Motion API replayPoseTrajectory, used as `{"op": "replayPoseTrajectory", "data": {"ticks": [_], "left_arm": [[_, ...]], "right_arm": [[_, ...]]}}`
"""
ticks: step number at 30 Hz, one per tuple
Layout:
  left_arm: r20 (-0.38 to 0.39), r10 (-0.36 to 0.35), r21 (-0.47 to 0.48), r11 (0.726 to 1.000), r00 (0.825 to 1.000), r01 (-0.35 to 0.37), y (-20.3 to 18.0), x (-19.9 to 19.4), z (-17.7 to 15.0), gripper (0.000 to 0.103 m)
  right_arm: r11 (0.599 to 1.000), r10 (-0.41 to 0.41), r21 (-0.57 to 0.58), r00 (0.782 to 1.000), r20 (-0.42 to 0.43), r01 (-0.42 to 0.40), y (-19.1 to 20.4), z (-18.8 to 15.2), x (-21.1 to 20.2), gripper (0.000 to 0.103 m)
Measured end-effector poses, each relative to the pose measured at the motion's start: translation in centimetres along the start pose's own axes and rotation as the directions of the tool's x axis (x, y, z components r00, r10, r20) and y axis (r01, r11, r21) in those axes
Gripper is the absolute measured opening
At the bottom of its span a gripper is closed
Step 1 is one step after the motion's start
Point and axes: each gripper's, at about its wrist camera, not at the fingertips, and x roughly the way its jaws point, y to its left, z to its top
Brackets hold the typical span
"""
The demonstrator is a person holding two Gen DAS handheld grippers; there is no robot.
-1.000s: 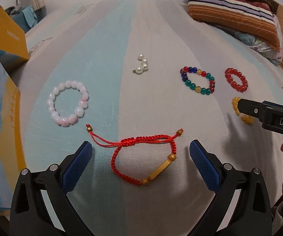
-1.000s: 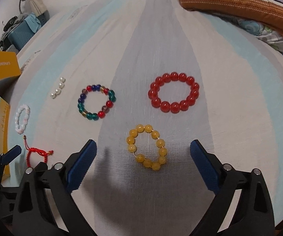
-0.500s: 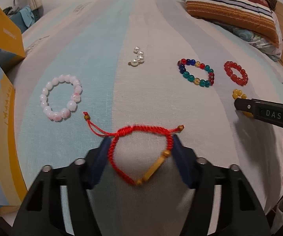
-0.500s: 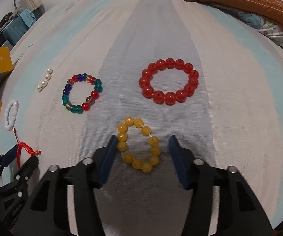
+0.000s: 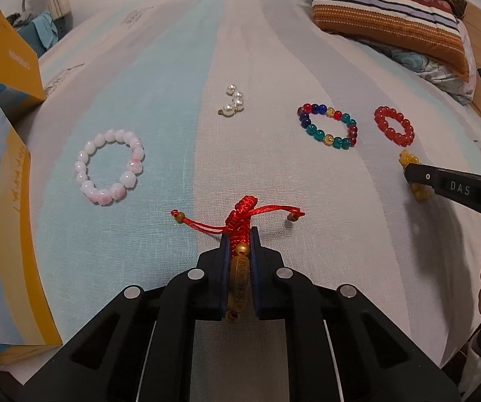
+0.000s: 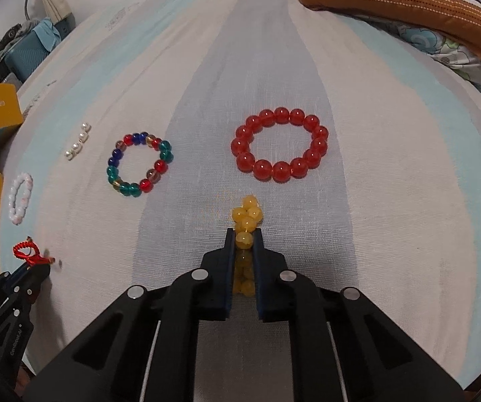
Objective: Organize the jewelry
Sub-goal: 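Carry both held bracelets over the white box with both tools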
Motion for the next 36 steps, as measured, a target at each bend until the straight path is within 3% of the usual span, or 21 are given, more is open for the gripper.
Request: {"op": "replayPoseTrajectory", "data": {"ticks": [16, 36], "left_arm": [[0.022, 0.019, -0.007, 1.0, 1.0, -0.019, 0.2, -1.0, 0.4, 0.009], [0.078, 0.047, -0.044, 0.998, 0.996, -0.043, 3.2, -6.9, 4.1, 0.009]], "right_arm": [[1.0, -0.002, 0.002, 0.999, 0.041, 0.002, 0.0, 0.2, -1.2, 0.009], [0.997, -0.052, -0.044, 0.989, 0.137, 0.058, 3.7, 2.2, -5.7, 0.009]]}}
